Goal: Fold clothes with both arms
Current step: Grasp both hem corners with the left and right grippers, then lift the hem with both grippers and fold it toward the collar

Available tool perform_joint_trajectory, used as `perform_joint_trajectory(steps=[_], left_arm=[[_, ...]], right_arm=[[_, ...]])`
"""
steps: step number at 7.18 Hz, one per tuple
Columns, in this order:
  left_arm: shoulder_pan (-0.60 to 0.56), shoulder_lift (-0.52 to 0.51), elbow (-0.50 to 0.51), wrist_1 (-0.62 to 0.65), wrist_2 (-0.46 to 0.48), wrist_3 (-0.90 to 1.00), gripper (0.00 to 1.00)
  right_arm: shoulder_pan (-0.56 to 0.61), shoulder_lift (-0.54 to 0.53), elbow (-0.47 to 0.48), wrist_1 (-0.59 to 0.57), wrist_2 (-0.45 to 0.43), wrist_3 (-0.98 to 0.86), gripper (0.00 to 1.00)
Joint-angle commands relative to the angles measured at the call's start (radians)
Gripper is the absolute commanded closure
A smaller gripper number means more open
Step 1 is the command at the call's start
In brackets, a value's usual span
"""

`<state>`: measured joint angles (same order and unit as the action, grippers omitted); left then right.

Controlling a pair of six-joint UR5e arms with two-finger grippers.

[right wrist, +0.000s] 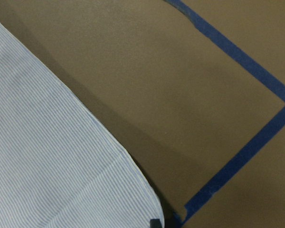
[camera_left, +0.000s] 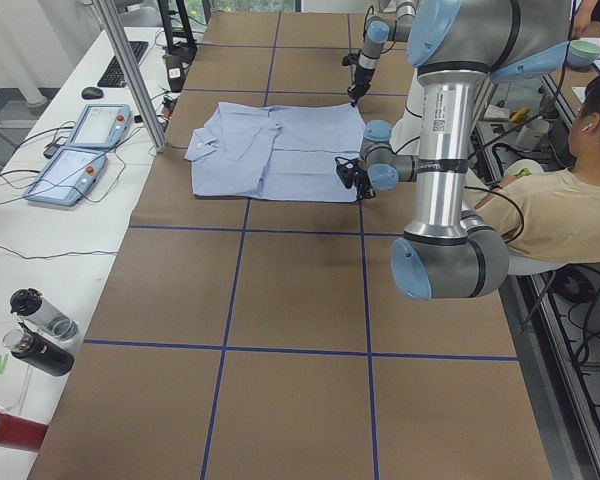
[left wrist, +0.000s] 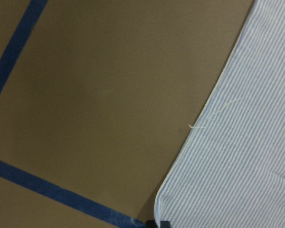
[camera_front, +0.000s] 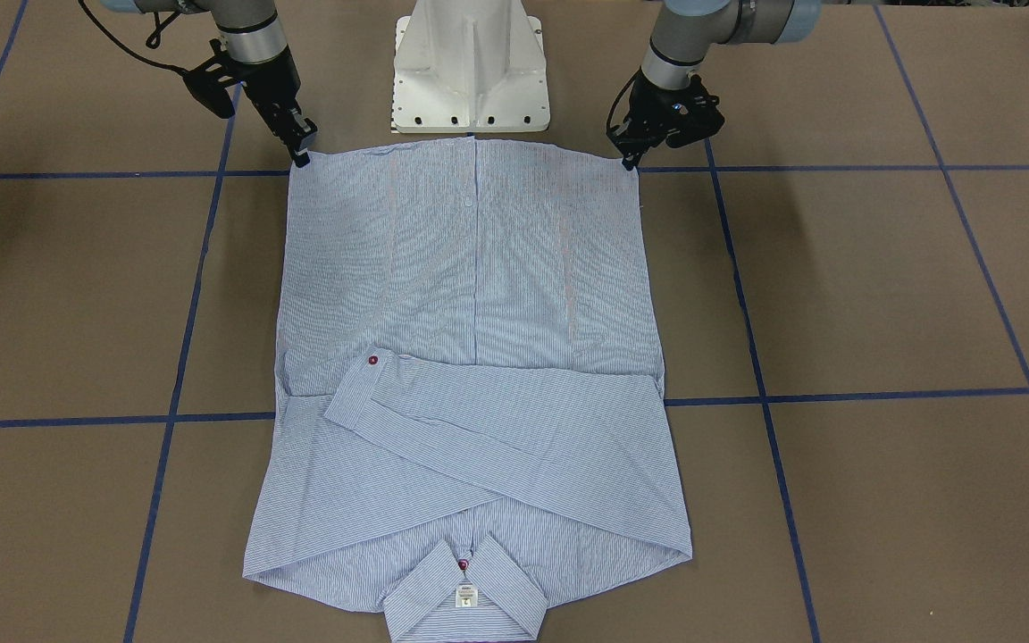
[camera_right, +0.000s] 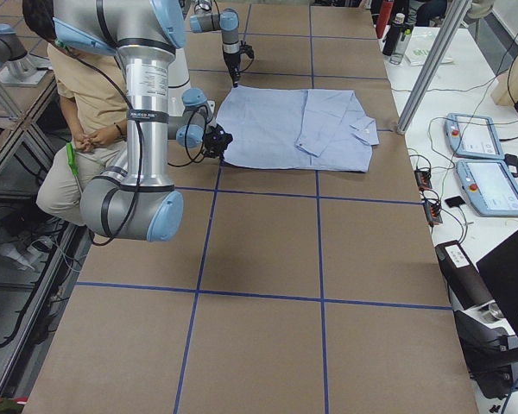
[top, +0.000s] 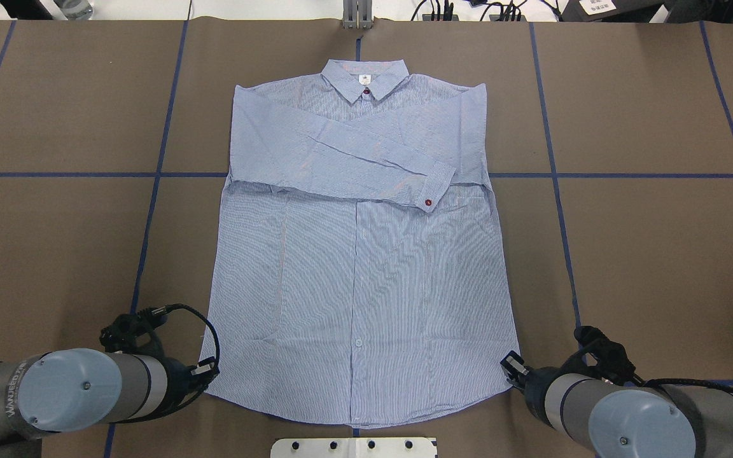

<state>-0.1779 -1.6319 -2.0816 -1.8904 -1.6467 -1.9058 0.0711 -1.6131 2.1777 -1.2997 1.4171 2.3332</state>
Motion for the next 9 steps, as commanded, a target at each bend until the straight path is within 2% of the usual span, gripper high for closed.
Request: perform_joint_trajectory(steps=[1,3,4,5,7,8,9], left_arm=[[0.0,0.0,-0.101,0.074,-0.011,-0.009,1.0],[-0.008,0.0,-0.158,0.094,-0.06,-0.044,1.0],[-0.017,-0.015,-0.197,0.093,-0.094,-0.044,1.0],[-0.081,-0.051,-0.192,0.093,-0.11,-0.035,1.0],[-0.257,-0.149,-0.155,0.096,-0.145,-0.012,1.0],[-0.346,-0.179,-0.135,0.096,-0.218,0.061,1.0],[-0.42,-0.181,-0.12,0.093,-0.273,0.071,1.0]], right_arm=[[-0.001,-0.008,0.077,-0.091,0.012,0.0,1.0],[0.006,-0.016,0.111,-0.105,0.014,0.0,1.0],[0.047,-0.008,0.122,-0.107,0.014,-0.002,1.0],[0.103,0.002,0.123,-0.11,0.02,-0.011,1.0],[0.282,0.1,0.081,-0.112,0.185,-0.055,1.0],[0.352,0.149,0.051,-0.112,0.231,-0.09,1.0],[0.387,0.156,0.053,-0.113,0.233,-0.09,1.0]])
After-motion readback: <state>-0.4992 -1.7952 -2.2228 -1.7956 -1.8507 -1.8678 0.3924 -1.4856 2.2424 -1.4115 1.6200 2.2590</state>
